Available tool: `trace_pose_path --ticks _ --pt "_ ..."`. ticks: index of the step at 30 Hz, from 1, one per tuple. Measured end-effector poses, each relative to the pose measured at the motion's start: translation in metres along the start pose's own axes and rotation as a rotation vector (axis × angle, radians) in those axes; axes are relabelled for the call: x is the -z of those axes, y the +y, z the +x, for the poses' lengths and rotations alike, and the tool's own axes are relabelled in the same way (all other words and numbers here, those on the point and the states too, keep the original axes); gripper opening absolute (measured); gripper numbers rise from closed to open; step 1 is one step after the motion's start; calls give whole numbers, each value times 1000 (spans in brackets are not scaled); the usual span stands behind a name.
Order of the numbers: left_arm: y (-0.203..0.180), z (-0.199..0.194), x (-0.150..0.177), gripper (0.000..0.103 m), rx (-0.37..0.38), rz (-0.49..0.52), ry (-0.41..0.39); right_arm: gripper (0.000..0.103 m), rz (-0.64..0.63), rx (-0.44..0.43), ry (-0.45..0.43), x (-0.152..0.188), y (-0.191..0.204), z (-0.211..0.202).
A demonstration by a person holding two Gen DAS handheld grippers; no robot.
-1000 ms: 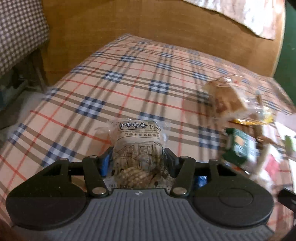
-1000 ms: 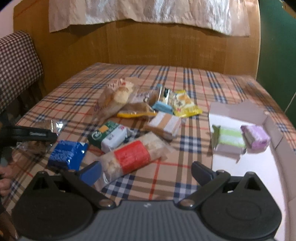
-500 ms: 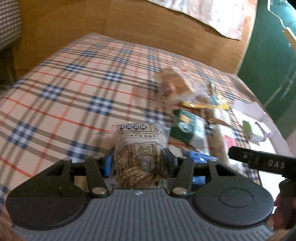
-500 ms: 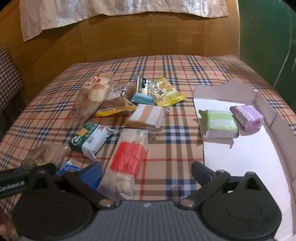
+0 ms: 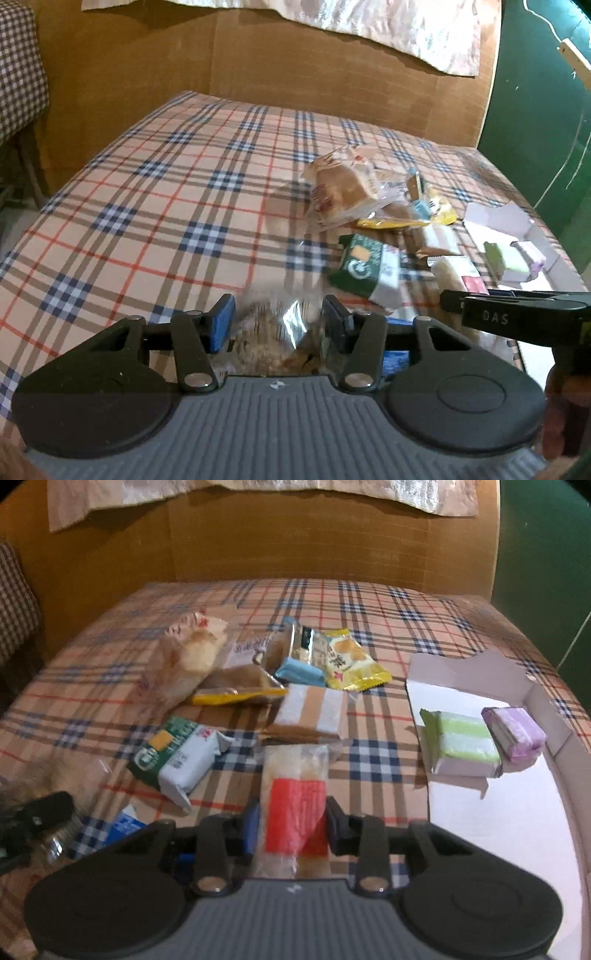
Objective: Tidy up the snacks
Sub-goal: 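Grasp the cookie bag with the left tool while the right tool grasps the red-labelled bread, then lift the cookie bag with the left tool and hold the bread with the right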
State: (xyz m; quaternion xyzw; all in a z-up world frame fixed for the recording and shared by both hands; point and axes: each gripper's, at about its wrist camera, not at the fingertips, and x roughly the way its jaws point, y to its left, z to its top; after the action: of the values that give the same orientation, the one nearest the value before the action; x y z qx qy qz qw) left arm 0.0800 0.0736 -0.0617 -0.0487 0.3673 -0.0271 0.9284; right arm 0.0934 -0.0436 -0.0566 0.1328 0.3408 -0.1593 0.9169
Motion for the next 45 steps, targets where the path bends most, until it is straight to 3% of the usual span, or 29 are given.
trace_pose_path --ticks 2,3,5,7,9,11,13,15,19,22,25,29,35,40,45 --pt "-2 -2 -1 52 -5 10 -8 33 4 -13 -16 -1 -3 -9" --pt "-4 -3 -1 42 -2 13 -12 33 3 -21 -25 -3 -3 -14" --pt "-6 -1 0 35 13 11 -9 33 7 -38 -43 -4 -5 -25" --pt "-7 -2 0 22 15 16 -16 33 13 -60 -59 -6 -7 -36" --pt "-4 -3 3 22 5 18 -13 33 13 -63 -78 -6 -8 -47" --pt "3 1 6 33 12 -4 7 33 10 -63 -91 -4 -9 -55" --pt "9 0 7 91 1 -49 3 33 9 -64 -88 -1 -11 -59" --pt "13 -2 9 101 33 -78 -4 33 17 -72 -84 3 -13 -62" --pt "13 -8 14 103 42 -84 -24 33 18 -81 -82 10 -14 -66" --pt "6 -8 17 103 74 -8 -22 33 30 -99 -91 13 -17 -70" --pt "-4 0 24 103 19 64 -3 33 45 -112 -99 14 -19 -73" --pt "6 20 27 103 -47 48 57 33 57 -117 -113 14 -21 -78" --pt "-7 34 25 103 -51 137 42 33 77 -124 -127 12 -25 -82" --pt "0 27 24 89 -34 89 31 33 69 -122 -126 13 -25 -83" --pt "1 19 23 82 -33 64 10 33 81 -123 -135 10 -27 -88"
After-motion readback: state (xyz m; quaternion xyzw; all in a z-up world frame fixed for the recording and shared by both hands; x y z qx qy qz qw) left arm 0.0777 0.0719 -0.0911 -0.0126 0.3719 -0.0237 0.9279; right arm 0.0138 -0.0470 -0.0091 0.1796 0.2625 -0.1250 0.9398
